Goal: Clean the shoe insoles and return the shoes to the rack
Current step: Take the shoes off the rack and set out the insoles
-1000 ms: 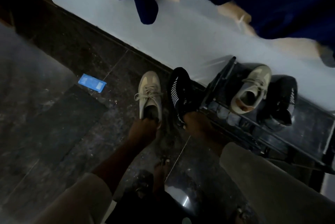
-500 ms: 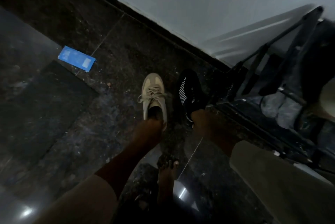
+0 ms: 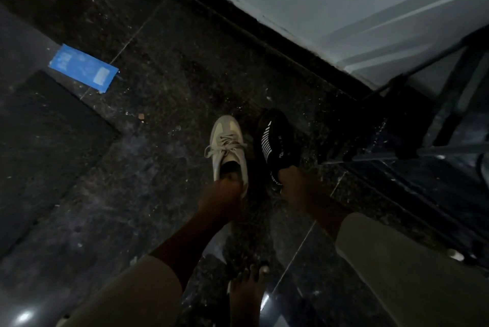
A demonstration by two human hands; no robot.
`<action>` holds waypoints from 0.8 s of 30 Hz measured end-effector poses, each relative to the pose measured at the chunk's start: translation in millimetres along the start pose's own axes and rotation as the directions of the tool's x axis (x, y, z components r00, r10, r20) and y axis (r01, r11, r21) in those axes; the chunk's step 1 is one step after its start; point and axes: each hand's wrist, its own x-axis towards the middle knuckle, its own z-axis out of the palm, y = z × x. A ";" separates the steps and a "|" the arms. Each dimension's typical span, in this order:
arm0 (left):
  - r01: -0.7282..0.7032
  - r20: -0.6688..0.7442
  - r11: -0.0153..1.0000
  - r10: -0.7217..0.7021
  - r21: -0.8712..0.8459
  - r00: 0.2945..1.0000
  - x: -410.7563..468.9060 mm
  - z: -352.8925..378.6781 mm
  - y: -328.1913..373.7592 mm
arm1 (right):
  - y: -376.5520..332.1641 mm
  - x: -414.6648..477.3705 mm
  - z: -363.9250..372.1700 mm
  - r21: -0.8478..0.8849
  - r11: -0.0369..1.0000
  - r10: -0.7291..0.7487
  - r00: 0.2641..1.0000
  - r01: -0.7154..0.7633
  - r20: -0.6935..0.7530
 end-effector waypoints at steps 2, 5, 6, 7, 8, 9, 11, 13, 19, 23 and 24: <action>0.003 0.003 0.999 -0.003 -0.047 1.000 15.3 10.7 -2.9 | 4.3 17.4 9.6 -0.028 1.000 0.005 1.000 -0.005 -0.004; 0.011 0.002 0.998 -0.011 -0.065 1.000 30.4 21.8 -1.9 | 7.9 38.5 23.2 -0.036 0.999 -0.001 1.000 0.002 0.014; 0.021 -0.002 0.998 -0.021 -0.061 1.000 33.7 25.5 -1.2 | 8.8 44.8 28.3 -0.046 0.999 -0.004 1.000 0.006 0.023; 0.016 -0.012 0.997 -0.017 -0.074 1.000 37.6 30.8 -0.7 | 9.0 50.1 33.2 -0.033 0.999 -0.019 1.000 0.019 0.010; 0.021 -0.011 0.999 -0.022 -0.050 1.000 41.3 35.3 -0.3 | 9.7 55.4 37.6 -0.040 0.999 -0.021 1.000 0.021 0.003; 0.026 -0.015 0.999 -0.026 -0.028 1.000 45.7 41.2 -0.2 | 10.4 59.8 42.3 -0.051 0.999 -0.018 1.000 0.017 -0.010; 0.017 -0.008 1.000 -0.017 0.022 1.000 50.6 47.8 1.5 | 11.3 64.4 50.5 -0.085 0.996 -0.001 1.000 0.000 -0.011; 0.009 0.005 0.999 -0.009 0.052 1.000 53.8 52.2 1.6 | 13.5 69.2 62.1 -0.105 0.994 0.006 1.000 -0.007 -0.014; 0.014 0.082 1.000 -0.016 0.021 0.996 62.4 75.4 -1.6 | 15.4 80.6 78.7 -0.160 0.987 0.029 1.000 -0.028 0.005; -0.011 0.204 0.998 0.024 -0.061 0.979 64.6 72.9 -0.9 | 16.4 80.4 84.2 -0.119 0.992 0.033 0.999 -0.036 -0.026; -0.022 0.193 0.997 0.037 -0.077 0.980 62.4 68.6 -0.6 | 15.8 78.7 83.1 -0.118 0.992 0.037 0.999 -0.041 -0.036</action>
